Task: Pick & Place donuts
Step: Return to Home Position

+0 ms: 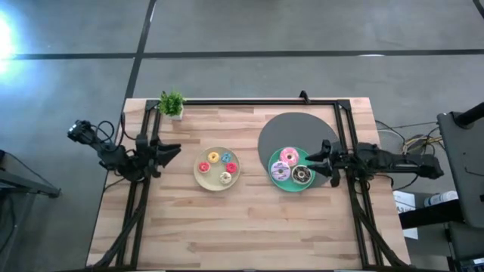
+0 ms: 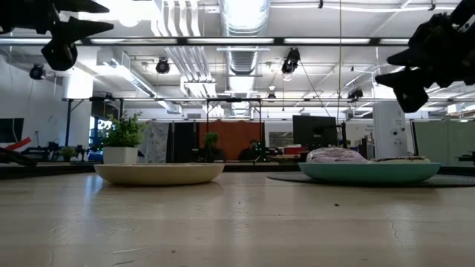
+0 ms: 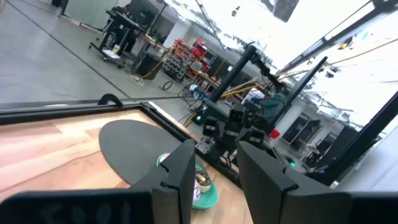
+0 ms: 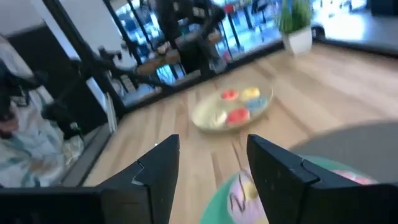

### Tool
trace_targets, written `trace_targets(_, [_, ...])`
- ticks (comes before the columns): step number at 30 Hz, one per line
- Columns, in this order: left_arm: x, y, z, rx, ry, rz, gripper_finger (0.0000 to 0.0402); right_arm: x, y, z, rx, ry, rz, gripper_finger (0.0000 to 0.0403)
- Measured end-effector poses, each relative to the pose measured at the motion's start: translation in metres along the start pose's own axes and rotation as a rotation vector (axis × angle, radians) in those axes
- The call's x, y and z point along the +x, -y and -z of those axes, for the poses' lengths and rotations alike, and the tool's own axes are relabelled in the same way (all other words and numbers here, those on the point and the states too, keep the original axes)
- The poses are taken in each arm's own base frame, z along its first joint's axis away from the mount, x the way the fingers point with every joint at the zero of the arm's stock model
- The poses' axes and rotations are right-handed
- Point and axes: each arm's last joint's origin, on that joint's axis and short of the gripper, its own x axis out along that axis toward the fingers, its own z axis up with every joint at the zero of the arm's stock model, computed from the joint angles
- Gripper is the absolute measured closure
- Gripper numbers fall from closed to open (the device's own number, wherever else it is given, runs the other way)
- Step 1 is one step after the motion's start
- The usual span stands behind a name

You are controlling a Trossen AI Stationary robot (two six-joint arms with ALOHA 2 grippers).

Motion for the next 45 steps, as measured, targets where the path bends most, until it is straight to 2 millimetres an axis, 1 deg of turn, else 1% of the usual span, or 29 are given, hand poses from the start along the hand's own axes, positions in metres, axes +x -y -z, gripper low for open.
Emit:
trace_targets(4, [-0.004,-0.005,0.000,-0.013,0.012,0.017,0.0307,0.004,0.000,0.000,0.004,0.009,-0.005,0.0224])
trace_targets(7, [-0.006,-0.009,0.001,0.001,0.014,0.019,0.0307,0.006,0.002,0.004,0.006,-0.018,0.008,0.0227])
trace_targets(10, [-0.007,-0.013,0.005,0.017,0.007,0.013,0.0307,0.007,0.003,0.005,0.006,-0.031,0.015,0.0228])
trace_targets(12, [-0.008,-0.017,0.010,0.023,0.002,0.012,0.0307,0.006,0.001,0.005,0.004,-0.012,-0.004,0.0227])
trace_targets(16, [-0.008,-0.020,0.017,0.013,-0.006,0.008,0.0307,0.003,0.000,0.003,0.002,0.093,-0.060,0.0225])
trace_targets(24, [-0.008,-0.020,0.017,0.006,-0.006,0.008,0.0307,0.003,0.000,0.001,0.002,0.107,-0.060,0.0223])
trace_targets(32, [-0.008,-0.020,0.017,0.011,-0.006,0.008,0.0307,0.002,0.012,-0.004,0.005,0.160,0.067,0.0225])
trace_targets(38, [-0.008,-0.022,0.021,0.012,-0.013,0.004,0.0307,0.003,0.008,-0.003,0.004,0.141,0.027,0.0223])
trace_targets(45, [-0.007,-0.022,0.021,-0.027,-0.013,0.004,0.0307,0.006,0.010,0.000,0.007,0.107,0.043,0.0227])
